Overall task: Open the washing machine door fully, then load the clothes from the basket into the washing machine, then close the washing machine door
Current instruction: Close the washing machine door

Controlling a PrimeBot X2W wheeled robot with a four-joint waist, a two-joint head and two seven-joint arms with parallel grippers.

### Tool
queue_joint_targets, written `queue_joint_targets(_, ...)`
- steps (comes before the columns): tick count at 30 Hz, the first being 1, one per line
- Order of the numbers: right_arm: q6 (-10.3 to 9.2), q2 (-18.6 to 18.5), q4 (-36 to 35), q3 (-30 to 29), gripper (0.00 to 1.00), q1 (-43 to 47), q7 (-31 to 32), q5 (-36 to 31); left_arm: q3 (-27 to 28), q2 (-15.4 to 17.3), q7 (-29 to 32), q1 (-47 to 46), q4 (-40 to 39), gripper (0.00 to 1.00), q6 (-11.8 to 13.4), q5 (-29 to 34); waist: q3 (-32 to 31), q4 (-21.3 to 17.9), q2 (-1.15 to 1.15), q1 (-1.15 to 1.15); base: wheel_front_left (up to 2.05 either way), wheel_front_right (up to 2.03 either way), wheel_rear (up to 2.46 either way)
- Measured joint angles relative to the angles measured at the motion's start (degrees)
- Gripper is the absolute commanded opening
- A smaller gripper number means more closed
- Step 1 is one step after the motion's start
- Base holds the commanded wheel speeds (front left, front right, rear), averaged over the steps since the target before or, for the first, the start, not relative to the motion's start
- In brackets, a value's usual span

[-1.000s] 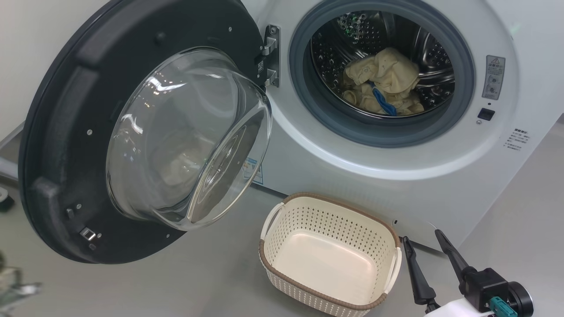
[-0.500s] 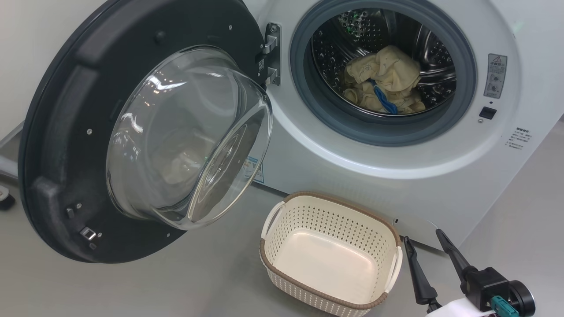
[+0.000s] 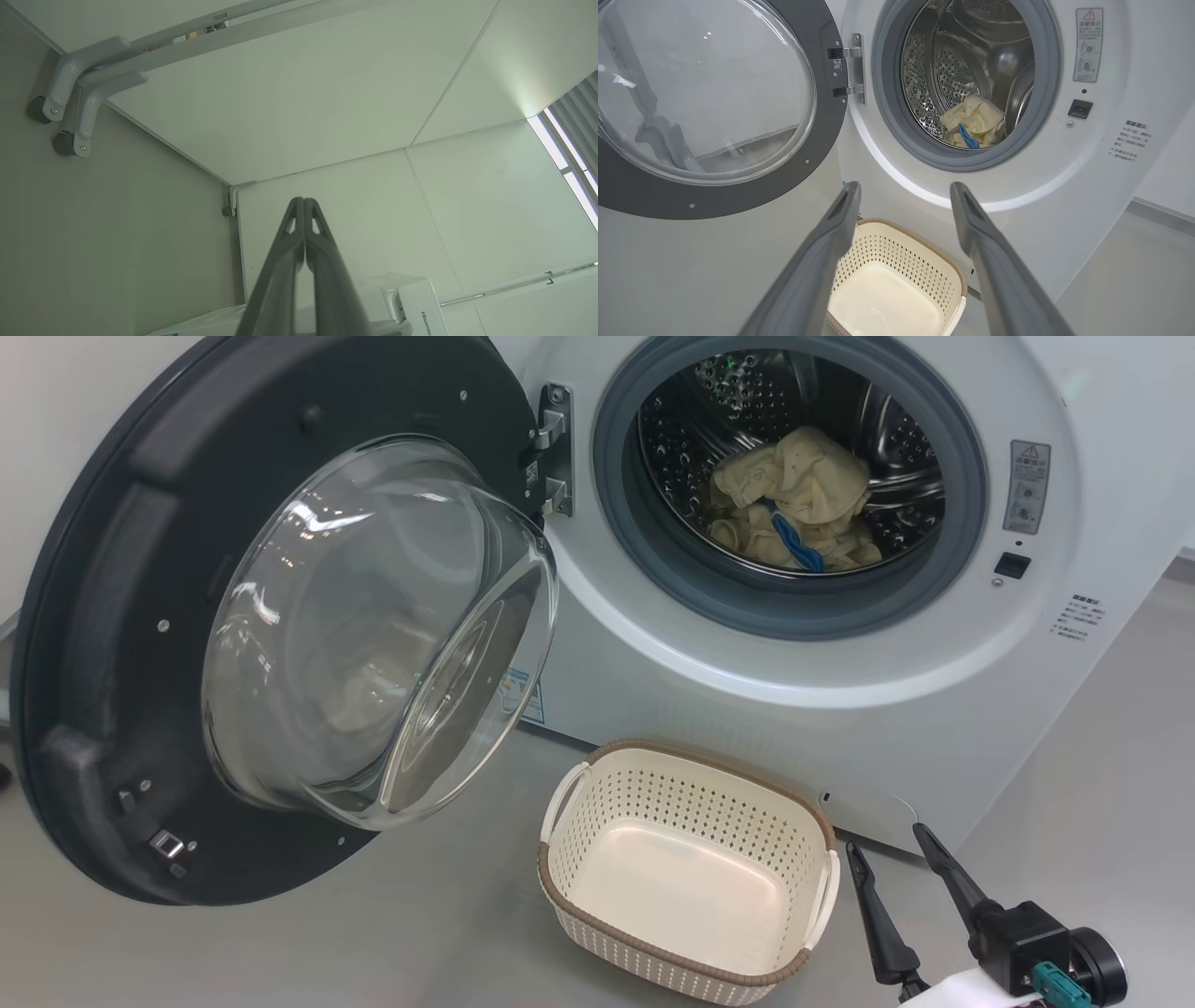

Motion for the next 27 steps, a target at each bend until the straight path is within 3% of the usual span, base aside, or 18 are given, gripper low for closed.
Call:
queue_joint_targets(11,0.01,-0.6,-1.1,0.0,1.0,-0.2,0.7,-0.3,-7.3,4.3,9.2,-1.6,2.7,0.0,0.0,0.0,1.8,-1.8,0.0,0.0,0.0,0.0,0.0)
queue_joint_targets(27,0.1,-1.3,-2.1,-0.5,1.0,-1.6,1.1,-0.3,-14.0,4.8,15.2,-5.8,6.2,0.0,-0.3,0.4,4.5,-3.4,0.0,0.0,0.0,0.0,0.0)
